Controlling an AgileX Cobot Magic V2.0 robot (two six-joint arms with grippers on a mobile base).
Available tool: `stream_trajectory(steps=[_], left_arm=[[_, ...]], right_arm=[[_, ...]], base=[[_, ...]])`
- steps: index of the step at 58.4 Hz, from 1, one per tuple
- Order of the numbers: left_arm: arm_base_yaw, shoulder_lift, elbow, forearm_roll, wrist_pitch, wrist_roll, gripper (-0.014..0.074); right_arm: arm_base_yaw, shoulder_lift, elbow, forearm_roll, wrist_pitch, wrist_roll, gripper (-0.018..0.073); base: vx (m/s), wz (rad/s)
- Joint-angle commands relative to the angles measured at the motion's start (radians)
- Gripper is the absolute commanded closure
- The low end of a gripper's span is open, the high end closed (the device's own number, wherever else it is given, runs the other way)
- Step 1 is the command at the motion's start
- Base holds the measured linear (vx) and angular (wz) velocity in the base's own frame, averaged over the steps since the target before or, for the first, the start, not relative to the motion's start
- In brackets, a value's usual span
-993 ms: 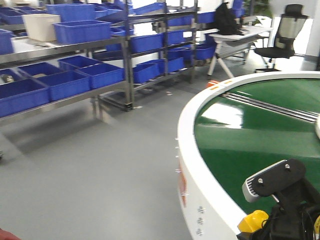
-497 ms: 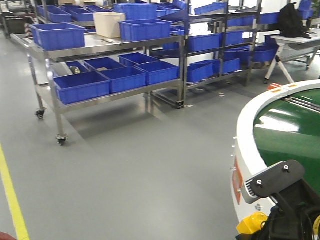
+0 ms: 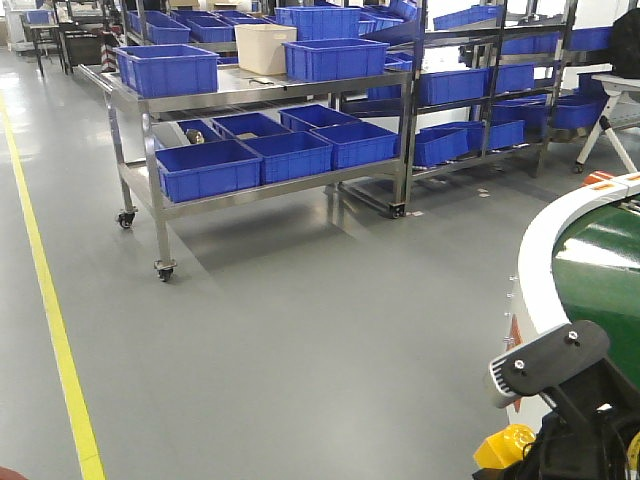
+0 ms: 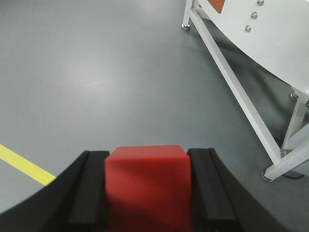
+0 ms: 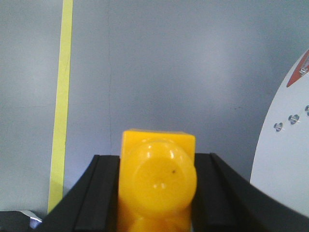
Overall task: Pick red and yellow blocks into blue bin
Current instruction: 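Drive the base away from the green table holding both blocks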
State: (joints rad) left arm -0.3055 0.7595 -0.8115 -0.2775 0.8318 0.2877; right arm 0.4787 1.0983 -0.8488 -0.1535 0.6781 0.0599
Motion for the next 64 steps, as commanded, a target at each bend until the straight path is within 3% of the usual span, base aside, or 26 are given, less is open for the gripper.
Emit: stream_trajectory(steps=[1, 64], left_arm=[[-0.002, -0.002, -0.025, -0.024, -0.054, -0.004, 0.0362], [-0.002, 0.000, -0.025, -0.024, -0.054, -0.004, 0.0362]], right_arm=[[0.001, -0.022, -0.028, -0.017, -0.054, -0.009, 0.0335], [0.001, -0.022, -0.028, -0.017, -0.054, -0.009, 0.0335]], base=[[0.01, 0.03], [0.08, 0.08]])
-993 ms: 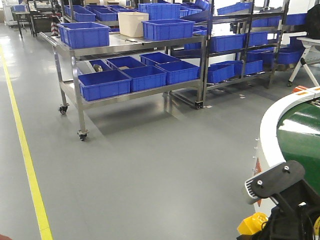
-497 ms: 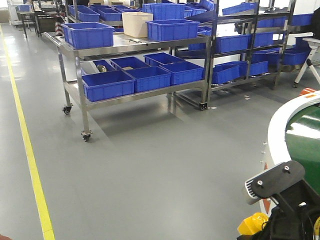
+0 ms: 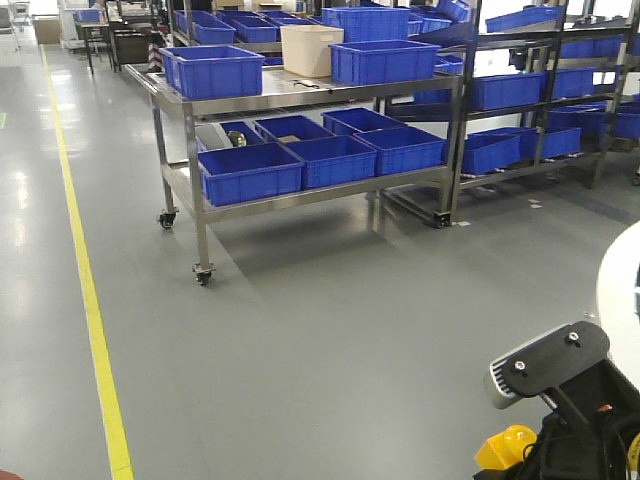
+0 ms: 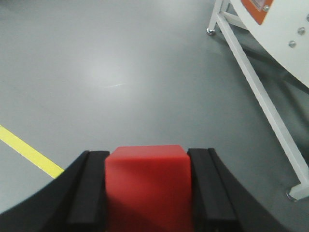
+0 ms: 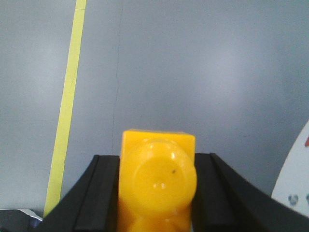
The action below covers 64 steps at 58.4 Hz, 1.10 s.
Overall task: Pick red and yellow blocks into blue bin
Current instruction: 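Drive the base away from the green table holding both blocks, then drive past the shelves to the large open blue bin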
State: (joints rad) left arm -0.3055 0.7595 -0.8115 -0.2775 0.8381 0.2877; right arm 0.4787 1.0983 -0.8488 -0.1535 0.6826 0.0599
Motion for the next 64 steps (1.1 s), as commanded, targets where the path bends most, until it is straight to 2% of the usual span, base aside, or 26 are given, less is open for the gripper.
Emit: stream_trajectory(steps=[1, 31, 64], left_arm=[[-0.002, 0.000, -0.025, -0.024, -0.060, -0.004, 0.0362], [-0.002, -0.002, -0.025, -0.024, -0.060, -0.004, 0.0362], [-0.002, 0.000, -0.025, -0.024, -0.062, -0.004, 0.0362]], right_arm=[[0.001, -0.022, -0.028, -0.017, -0.058, -0.009, 0.0335], [0.001, -0.022, -0.028, -0.017, -0.058, -0.009, 0.0335], [0.001, -0.022, -0.028, -0.018, -0.046, -0.009, 0.0335]], base=[[0.19, 0.13], [0.27, 0.06], [0.45, 0.01]])
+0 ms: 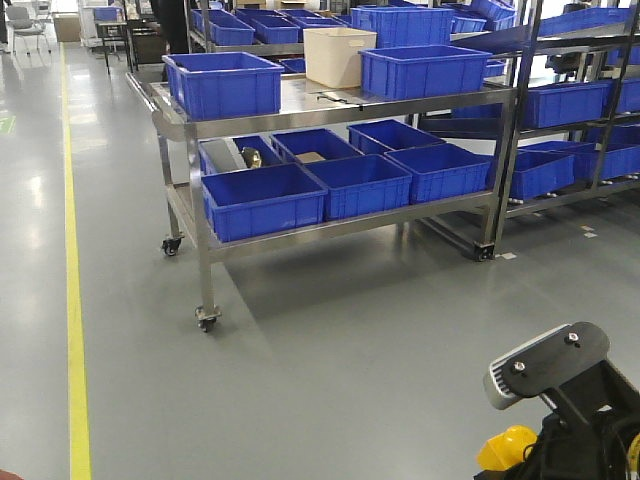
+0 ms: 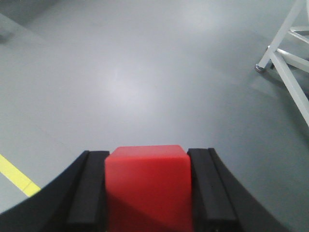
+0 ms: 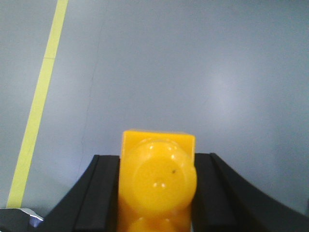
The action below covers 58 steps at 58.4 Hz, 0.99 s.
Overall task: Pick red and yellow blocks into blue bin
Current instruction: 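Drive past the shelves to the large open blue bin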
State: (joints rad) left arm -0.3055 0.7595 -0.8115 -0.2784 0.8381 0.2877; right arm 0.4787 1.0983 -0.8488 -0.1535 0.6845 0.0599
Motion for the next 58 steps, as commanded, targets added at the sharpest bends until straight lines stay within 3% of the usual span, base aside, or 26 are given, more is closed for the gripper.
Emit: stream_trajectory(steps=[1, 58], left_arm=[[-0.002, 0.000, -0.025, -0.023, -0.062, -0.004, 0.0362], [-0.002, 0.000, -0.025, -0.023, -0.060, -0.004, 0.0362]], right_arm=[[0.001, -0.022, -0.028, -0.018, -0.048, -0.009, 0.0335], [0.001, -0.022, -0.028, -0.018, -0.038, -0.009, 0.0335]], base=[[0.47, -0.06], [0.48, -0.23]])
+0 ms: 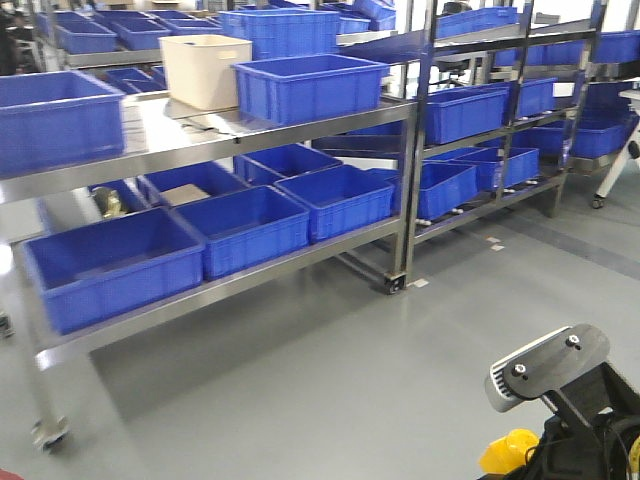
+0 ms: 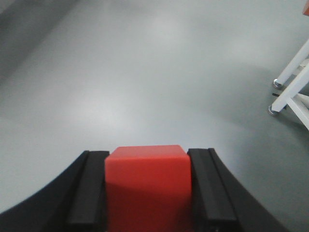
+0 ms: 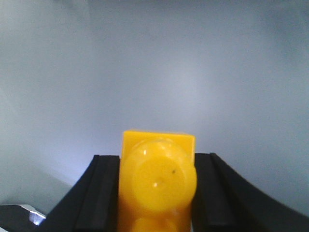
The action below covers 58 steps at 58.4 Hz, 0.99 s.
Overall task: Pick red and yellow blocks into blue bin
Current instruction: 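Drive past the shelves to the large open blue bin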
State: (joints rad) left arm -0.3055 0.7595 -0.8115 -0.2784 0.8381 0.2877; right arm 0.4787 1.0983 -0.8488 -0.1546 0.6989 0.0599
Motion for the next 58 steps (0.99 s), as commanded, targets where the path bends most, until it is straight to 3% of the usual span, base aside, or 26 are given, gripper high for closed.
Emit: stream_trajectory(steps=[1, 58], left_arm=[[-0.002, 0.000, -0.025, -0.023, -0.060, -0.004, 0.0362], [-0.002, 0.000, -0.025, -0.023, -0.060, -0.004, 0.0362]], right_arm=[[0.001, -0.022, -0.028, -0.017, -0.053, -0.009, 0.0335], [0.001, -0.022, -0.028, -0.017, -0.052, -0.009, 0.0335]], base=[[0.51, -0.20], [0.48, -0.28]])
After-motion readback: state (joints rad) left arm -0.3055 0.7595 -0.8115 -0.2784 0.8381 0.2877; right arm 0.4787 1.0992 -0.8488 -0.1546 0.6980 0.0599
